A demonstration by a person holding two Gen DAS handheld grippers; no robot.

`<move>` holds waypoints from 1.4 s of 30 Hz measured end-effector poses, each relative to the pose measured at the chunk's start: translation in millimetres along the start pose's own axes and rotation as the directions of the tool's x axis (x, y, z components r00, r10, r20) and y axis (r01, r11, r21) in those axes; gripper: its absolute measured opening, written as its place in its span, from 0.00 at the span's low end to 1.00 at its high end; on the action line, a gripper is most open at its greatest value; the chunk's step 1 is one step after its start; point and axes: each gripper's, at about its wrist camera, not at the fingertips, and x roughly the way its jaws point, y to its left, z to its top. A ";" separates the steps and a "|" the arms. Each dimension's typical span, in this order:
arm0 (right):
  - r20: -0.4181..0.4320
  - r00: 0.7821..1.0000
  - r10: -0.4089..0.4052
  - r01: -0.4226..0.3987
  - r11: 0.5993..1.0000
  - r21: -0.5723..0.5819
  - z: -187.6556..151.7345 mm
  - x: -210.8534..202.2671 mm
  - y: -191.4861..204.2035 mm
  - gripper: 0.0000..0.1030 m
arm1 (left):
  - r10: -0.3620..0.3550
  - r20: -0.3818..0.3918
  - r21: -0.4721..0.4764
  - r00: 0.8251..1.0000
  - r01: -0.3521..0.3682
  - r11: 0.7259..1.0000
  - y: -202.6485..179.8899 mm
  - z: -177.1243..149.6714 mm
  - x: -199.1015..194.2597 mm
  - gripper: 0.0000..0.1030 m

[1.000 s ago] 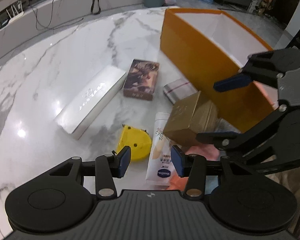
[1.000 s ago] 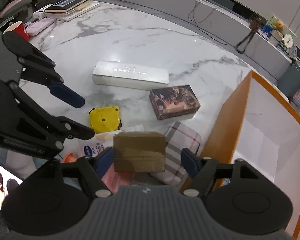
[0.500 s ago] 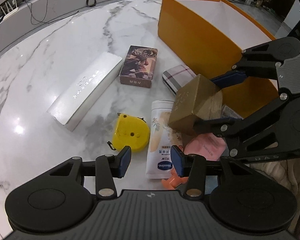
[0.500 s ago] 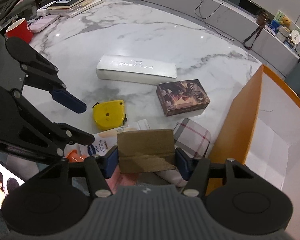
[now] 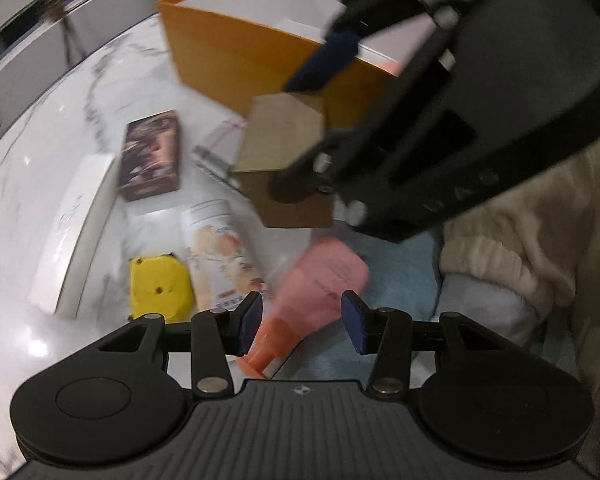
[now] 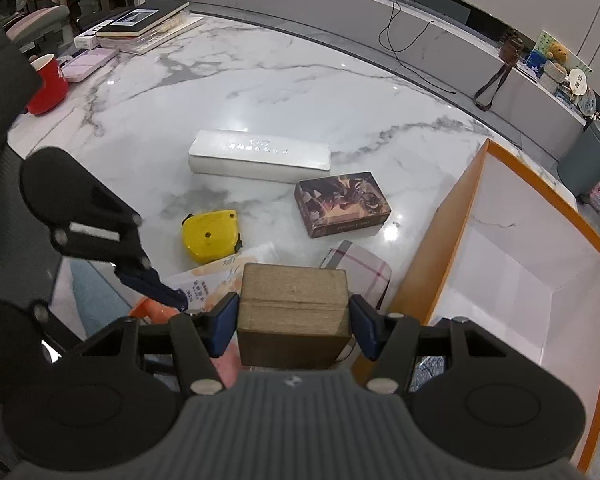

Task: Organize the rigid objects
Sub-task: 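Grasp the brown cardboard cube with right tool while left tool grasps pink lotion bottle, then lift the cube and pink bottle and carry them over the box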

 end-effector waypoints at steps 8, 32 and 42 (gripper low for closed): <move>0.004 1.000 0.010 -0.010 1.000 0.026 -6.1 -2.7 -4.7 0.58 | 0.017 -0.027 0.106 0.999 -0.014 0.994 -15.2 5.6 20.2 0.61; 0.064 0.998 -0.008 0.003 0.997 0.071 -12.8 -17.2 -17.4 0.58 | 0.094 0.005 0.026 0.996 -0.094 0.995 -5.2 11.0 16.7 0.50; 0.148 0.987 -0.064 0.054 0.996 0.071 -2.0 -43.2 -20.0 0.57 | 0.140 0.091 -0.117 0.986 -0.129 0.985 12.8 33.4 -27.7 0.50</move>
